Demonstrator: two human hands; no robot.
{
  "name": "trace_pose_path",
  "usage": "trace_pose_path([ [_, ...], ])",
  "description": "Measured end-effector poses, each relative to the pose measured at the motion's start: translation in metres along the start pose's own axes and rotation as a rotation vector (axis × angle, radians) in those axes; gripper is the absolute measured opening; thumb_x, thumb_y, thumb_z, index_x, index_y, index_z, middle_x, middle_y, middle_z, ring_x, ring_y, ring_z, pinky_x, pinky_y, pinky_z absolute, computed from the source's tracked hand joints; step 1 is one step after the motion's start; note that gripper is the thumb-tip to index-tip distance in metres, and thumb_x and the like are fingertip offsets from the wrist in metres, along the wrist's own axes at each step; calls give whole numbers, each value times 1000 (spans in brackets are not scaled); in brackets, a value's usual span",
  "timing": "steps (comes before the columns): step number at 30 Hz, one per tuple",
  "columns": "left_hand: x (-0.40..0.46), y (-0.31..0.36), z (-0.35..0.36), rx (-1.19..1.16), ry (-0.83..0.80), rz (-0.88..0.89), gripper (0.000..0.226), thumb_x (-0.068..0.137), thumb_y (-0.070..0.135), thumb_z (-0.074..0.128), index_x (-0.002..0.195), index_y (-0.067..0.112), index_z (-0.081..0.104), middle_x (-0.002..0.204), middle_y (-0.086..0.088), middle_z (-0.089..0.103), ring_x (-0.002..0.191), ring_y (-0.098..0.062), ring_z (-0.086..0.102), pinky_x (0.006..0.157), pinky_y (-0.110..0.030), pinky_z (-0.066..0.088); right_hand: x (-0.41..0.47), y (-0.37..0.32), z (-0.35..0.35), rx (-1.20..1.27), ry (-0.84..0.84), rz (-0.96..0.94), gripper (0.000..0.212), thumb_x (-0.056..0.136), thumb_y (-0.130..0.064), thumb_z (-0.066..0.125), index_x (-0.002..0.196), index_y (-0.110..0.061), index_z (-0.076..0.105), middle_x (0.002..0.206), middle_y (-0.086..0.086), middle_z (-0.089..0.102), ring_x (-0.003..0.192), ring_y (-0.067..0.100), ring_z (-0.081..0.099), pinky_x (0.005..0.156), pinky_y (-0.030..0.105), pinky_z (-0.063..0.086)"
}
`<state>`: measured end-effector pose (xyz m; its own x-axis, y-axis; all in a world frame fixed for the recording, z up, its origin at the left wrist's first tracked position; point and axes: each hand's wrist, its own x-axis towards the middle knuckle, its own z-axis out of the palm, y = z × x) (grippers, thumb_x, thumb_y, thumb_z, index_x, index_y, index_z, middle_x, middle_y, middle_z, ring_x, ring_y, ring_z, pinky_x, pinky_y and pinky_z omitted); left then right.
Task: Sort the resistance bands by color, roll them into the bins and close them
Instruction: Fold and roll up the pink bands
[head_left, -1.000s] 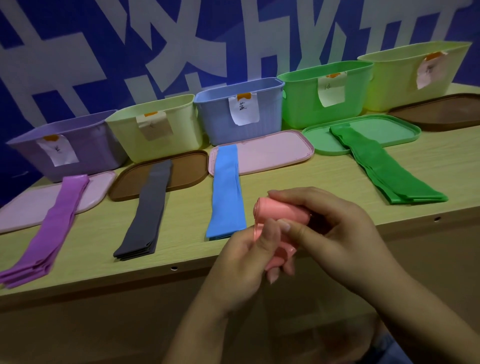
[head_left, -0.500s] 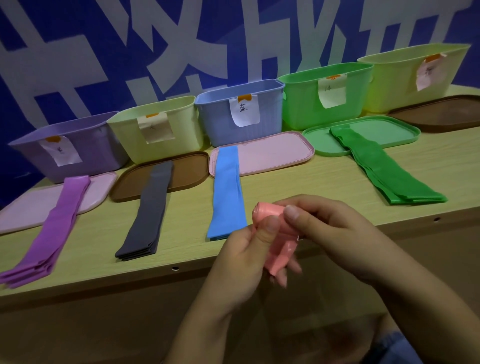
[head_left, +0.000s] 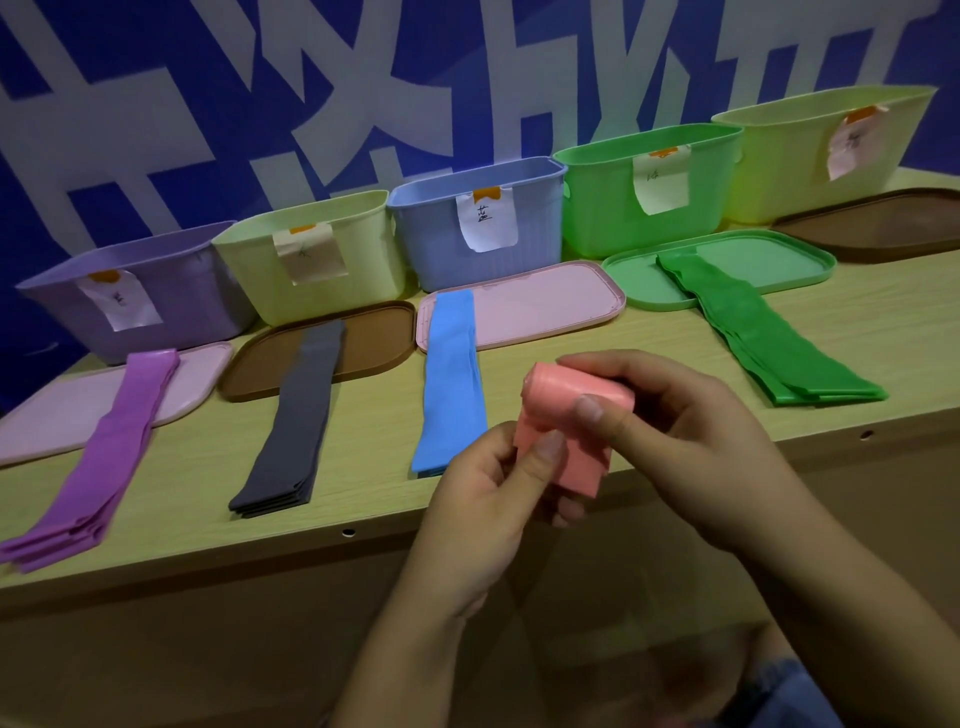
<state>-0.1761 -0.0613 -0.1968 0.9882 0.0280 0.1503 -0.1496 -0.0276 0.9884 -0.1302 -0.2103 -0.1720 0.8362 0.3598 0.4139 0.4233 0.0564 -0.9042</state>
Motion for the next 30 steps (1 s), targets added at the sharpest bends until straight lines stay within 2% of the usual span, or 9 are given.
trace_pose_path([
  [6,0,5,0,47,-9,126,14,81,27,57,80,15,63,59,2,63,48,-7,52,52,-17,44,-1,1,3,-79,55,-91,26,80,-29,70,105,-31,63,99,-17,66,88,1,64,71,15,51],
  [9,-2,7,-5,51,-20,131,13,83,27,59,80,16,64,58,1,62,46,-6,48,51,-16,42,-2,5,6,-131,66,-133,28,80,-33,65,107,-35,62,101,-19,66,90,2,64,73,19,53],
  [11,-3,6,-6,19,-17,138,13,86,28,62,80,16,65,57,1,62,45,-6,47,50,-15,41,-4,6,8,-140,68,-175,30,79,-38,61,109,-35,61,103,-19,66,93,0,63,74,15,51],
  [14,-2,4,-5,-64,-9,121,15,86,23,57,76,20,68,58,0,61,46,-8,47,50,-17,41,-7,6,14,-176,70,-268,31,80,-32,59,112,-31,58,108,-18,64,101,0,61,79,12,49],
  [17,-4,2,-5,-143,-29,106,19,83,41,67,77,24,70,61,0,62,50,-9,50,52,-18,44,-6,10,15,-172,53,-294,32,80,-30,60,112,-30,58,113,-14,63,106,4,60,85,21,52],
  [20,-6,3,-3,-164,-4,92,47,65,70,67,75,24,71,63,-3,63,51,-11,54,51,-19,45,-7,12,14,-182,33,-296,33,79,-29,62,112,-27,63,115,-12,64,109,6,60,87,27,53],
  [23,-3,7,3,-115,137,55,54,66,65,57,68,12,64,53,-4,59,42,-11,49,44,-16,41,-7,12,14,-268,-19,-347,35,80,-27,63,115,-24,64,118,-14,61,113,5,58,90,27,51],
  [27,-3,11,3,-70,146,69,50,66,57,54,75,9,63,54,-2,60,43,-11,49,43,-18,41,-4,5,6,4,-96,-79,45,78,-32,67,122,-28,56,117,-13,61,108,-1,59,82,14,49],
  [30,-3,11,1,-3,117,77,49,67,61,54,80,15,66,57,-1,63,44,-11,50,47,-19,42,-2,1,0,-63,-87,-45,28,82,-35,62,107,-25,64,96,-9,70,89,2,66,73,18,53],
])
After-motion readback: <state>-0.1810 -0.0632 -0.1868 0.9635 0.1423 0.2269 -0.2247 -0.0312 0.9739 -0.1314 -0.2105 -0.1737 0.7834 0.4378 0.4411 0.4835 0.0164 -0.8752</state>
